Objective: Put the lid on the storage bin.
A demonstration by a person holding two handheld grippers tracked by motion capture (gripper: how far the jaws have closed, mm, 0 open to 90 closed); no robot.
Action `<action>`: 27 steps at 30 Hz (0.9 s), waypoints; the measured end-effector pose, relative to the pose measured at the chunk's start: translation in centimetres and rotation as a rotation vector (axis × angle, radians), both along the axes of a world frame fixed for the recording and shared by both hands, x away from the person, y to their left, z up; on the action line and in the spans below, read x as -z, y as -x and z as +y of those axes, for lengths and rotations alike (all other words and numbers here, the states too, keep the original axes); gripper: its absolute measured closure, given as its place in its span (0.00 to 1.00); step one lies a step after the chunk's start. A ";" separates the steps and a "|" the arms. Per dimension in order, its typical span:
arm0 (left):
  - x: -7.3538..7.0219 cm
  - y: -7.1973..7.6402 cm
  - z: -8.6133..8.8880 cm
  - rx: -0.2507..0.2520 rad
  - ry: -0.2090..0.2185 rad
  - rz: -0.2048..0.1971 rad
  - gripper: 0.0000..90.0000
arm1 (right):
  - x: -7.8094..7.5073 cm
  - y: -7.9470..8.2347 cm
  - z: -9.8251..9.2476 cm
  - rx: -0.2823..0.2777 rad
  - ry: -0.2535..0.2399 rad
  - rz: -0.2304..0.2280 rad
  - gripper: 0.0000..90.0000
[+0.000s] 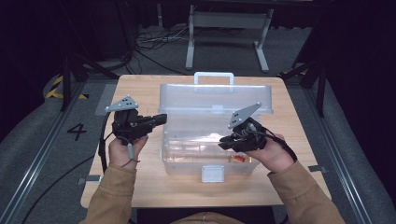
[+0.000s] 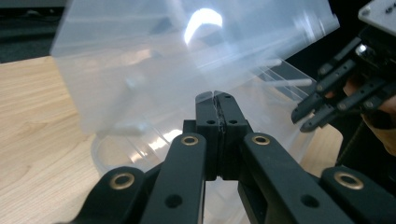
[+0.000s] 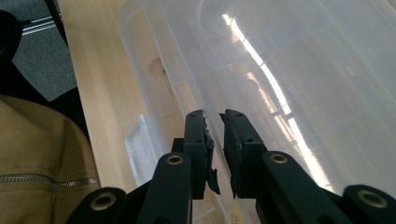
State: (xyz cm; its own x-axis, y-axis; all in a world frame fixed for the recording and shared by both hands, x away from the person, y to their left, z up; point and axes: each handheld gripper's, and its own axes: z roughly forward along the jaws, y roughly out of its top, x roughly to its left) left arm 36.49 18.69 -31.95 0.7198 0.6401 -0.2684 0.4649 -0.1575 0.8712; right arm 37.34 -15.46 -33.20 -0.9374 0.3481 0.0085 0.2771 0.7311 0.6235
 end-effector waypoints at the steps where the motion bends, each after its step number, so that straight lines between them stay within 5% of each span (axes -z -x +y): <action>1: 0.0 0.1 -0.1 -0.004 -0.002 -0.003 1.00 | 0.1 0.2 0.0 0.002 0.003 -0.004 0.88; 11: -0.1 0.2 -0.2 0.010 -0.017 0.000 1.00 | 0.0 1.1 -0.5 0.008 -0.031 -0.033 0.78; 27: -0.1 0.4 -0.2 0.031 -0.049 0.006 1.00 | -1.1 2.2 -5.5 0.128 -0.280 -0.091 0.95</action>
